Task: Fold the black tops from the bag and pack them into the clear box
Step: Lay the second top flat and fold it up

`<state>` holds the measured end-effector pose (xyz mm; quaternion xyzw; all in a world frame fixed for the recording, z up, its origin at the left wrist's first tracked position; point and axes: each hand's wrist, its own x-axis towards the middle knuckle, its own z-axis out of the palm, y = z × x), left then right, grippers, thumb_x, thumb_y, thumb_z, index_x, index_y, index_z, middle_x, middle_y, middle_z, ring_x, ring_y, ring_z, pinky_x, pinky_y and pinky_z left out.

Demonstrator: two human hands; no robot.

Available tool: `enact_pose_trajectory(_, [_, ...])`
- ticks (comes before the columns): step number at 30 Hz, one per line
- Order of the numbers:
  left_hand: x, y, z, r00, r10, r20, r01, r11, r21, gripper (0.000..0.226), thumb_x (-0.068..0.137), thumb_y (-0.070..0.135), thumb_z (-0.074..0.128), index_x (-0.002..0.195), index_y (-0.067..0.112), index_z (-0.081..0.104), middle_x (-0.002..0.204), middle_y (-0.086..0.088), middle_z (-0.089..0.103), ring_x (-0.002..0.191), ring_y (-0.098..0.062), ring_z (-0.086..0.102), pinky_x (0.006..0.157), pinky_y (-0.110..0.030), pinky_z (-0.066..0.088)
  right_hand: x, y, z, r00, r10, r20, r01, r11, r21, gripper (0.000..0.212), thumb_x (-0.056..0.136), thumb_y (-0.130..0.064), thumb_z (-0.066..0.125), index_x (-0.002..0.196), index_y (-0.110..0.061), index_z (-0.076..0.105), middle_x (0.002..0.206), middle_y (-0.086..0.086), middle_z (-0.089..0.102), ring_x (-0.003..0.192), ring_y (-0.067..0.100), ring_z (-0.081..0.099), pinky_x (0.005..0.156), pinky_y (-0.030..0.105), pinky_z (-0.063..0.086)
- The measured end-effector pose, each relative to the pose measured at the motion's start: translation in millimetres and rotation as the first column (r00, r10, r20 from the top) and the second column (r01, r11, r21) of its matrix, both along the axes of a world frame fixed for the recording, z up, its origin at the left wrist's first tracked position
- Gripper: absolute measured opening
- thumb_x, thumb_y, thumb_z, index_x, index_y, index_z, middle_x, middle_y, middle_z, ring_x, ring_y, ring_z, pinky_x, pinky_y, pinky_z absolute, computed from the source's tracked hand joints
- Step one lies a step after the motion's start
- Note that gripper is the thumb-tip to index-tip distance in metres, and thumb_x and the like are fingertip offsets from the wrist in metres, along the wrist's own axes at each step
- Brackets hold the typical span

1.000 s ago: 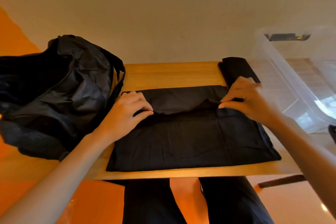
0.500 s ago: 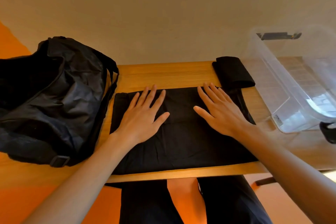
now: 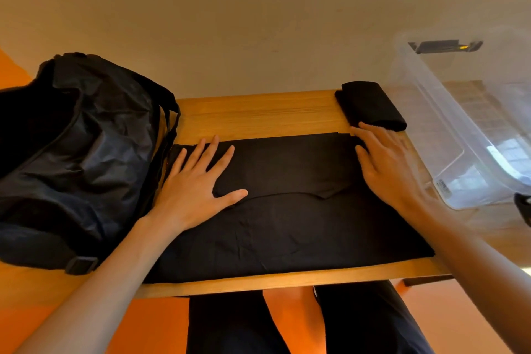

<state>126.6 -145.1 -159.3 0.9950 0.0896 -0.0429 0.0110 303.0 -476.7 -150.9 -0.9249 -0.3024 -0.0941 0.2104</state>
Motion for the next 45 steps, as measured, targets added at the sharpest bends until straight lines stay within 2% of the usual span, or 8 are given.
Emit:
enact_pose_trajectory(10, [-8,-22,17,0.996,-0.013,0.089,0.023,0.994,-0.105,0.094,0.083,0.091,-0.002,0.162,0.04,0.004,0.171,0.001,-0.014,0.156,-0.018,-0.019,0.128,-0.046,-0.004,-1,-18,-1,0.998,-0.059,0.012,0.059,0.998,-0.001,0.037,0.097,-0.029,0.065,0.132,-0.016,0.064,0.128,0.006,0.058,0.12,0.03,0.052,0.101,0.04,0.04])
enact_pose_trajectory(17, [57,-116,22,0.927,-0.355,0.125,0.368,0.923,-0.111,0.073,0.101,0.069,0.024,0.163,0.038,0.002,0.17,0.0,-0.017,0.156,-0.019,-0.02,0.128,-0.042,-0.005,18,-9,-1,0.979,-0.094,-0.179,0.107,0.992,0.065,0.027,0.095,-0.04,0.067,0.118,-0.026,0.07,0.118,0.0,0.054,0.108,0.023,0.055,0.092,0.044,0.052])
enact_pose_trajectory(22, [86,-133,11,0.882,-0.47,-0.03,0.467,0.882,-0.066,0.07,0.103,0.065,0.024,0.162,0.039,-0.003,0.17,0.001,-0.018,0.155,-0.019,-0.022,0.128,-0.044,-0.006,31,-5,1,0.957,-0.091,-0.275,0.14,0.977,0.163,0.007,0.094,-0.033,0.07,0.097,-0.029,0.065,0.11,-0.003,0.053,0.087,0.01,0.059,0.073,0.018,0.041])
enact_pose_trajectory(25, [84,-129,6,0.87,-0.493,-0.03,0.491,0.87,-0.049,0.068,0.103,0.065,0.02,0.161,0.041,-0.003,0.17,0.004,-0.016,0.155,-0.019,-0.021,0.128,-0.044,-0.008,33,-5,-1,0.969,-0.138,-0.203,0.172,0.972,0.158,0.005,0.096,-0.025,0.069,0.1,-0.021,0.068,0.107,-0.001,0.055,0.086,0.007,0.054,0.073,0.013,0.036])
enact_pose_trajectory(31, [94,-135,11,0.878,-0.472,0.075,0.478,0.872,-0.108,0.075,0.098,0.069,0.017,0.164,0.033,0.01,0.172,0.003,-0.004,0.157,-0.015,-0.014,0.128,-0.042,-0.004,5,-8,0,0.992,-0.013,0.125,0.015,1.0,-0.015,0.028,0.101,-0.016,0.059,0.127,-0.012,0.069,0.126,0.008,0.069,0.121,0.029,0.061,0.103,0.043,0.043])
enact_pose_trajectory(34, [103,-143,6,0.878,-0.476,0.05,0.479,0.874,-0.084,0.074,0.102,0.064,0.021,0.164,0.027,0.007,0.172,0.004,-0.005,0.157,-0.015,-0.013,0.128,-0.043,0.0,-5,-6,-2,0.999,0.004,-0.043,-0.013,0.974,-0.227,0.052,0.107,-0.039,0.035,0.151,-0.015,0.047,0.159,0.005,0.041,0.151,0.021,0.031,0.124,0.043,0.024])
enact_pose_trajectory(38, [108,-141,3,0.871,-0.486,0.066,0.49,0.869,-0.065,0.08,0.096,0.067,0.018,0.164,0.025,0.014,0.172,0.006,-0.002,0.157,-0.014,-0.01,0.129,-0.044,0.002,-4,-16,-5,0.968,-0.138,-0.211,0.043,0.915,-0.4,0.073,0.1,-0.06,0.001,0.163,-0.023,-0.005,0.168,-0.004,-0.011,0.155,0.011,-0.016,0.127,0.037,-0.008])
enact_pose_trajectory(45, [109,-147,0,0.87,-0.49,0.064,0.492,0.87,-0.032,0.076,0.101,0.066,0.02,0.164,0.025,0.006,0.172,0.007,-0.008,0.156,-0.017,-0.017,0.128,-0.049,-0.002,-14,-15,-2,0.979,0.024,-0.202,-0.097,0.926,-0.364,0.077,0.096,-0.063,-0.008,0.161,-0.023,-0.009,0.168,-0.005,-0.017,0.151,0.007,-0.027,0.126,0.035,-0.015])
